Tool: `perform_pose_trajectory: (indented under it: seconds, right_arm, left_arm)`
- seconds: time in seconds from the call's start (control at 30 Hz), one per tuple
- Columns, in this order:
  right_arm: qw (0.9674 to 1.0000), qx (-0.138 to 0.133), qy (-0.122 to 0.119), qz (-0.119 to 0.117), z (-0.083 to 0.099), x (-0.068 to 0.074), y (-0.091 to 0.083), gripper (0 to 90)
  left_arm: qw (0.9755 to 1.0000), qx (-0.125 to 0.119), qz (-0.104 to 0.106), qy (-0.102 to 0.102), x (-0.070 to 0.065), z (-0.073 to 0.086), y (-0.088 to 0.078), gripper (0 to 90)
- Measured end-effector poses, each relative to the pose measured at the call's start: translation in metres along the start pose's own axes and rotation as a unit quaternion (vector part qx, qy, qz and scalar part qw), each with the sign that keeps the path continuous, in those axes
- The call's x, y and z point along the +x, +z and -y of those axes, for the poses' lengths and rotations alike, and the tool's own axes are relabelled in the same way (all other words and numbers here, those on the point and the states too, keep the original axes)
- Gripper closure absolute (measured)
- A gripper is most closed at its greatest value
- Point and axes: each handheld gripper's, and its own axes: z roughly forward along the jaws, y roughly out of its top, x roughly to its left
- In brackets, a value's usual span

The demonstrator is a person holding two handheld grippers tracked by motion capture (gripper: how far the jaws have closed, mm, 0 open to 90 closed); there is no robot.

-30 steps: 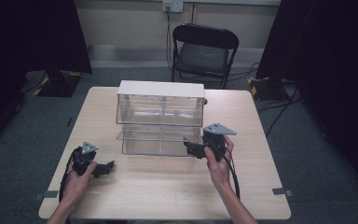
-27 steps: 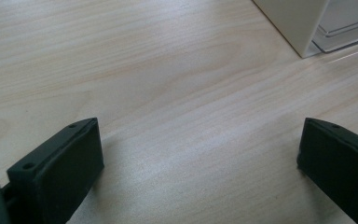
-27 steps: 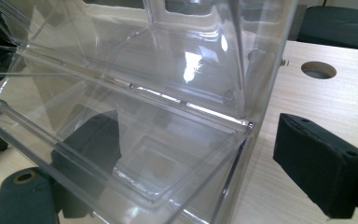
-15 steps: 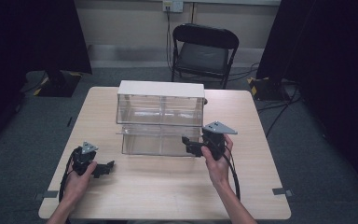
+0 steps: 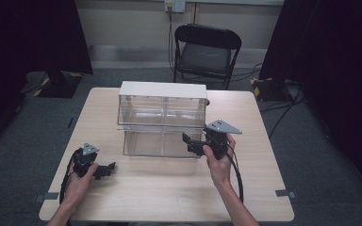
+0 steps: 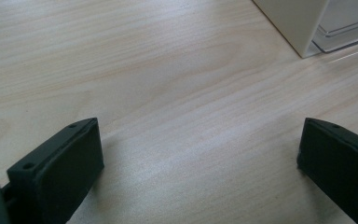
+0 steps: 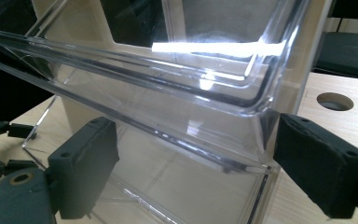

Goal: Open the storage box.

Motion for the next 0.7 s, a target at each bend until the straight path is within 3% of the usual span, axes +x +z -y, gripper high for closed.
perform_pose_trajectory:
  seconds: [0.7]
  right_arm:
    - [1.0000, -0.002, -0.001, -0.002, -0.0014, 0.0003, -0.0024, 13.4]
  left_arm:
    - [1.0000, -0.002, -0.001, -0.002, -0.0008, 0.0003, 0.0000, 0.1]
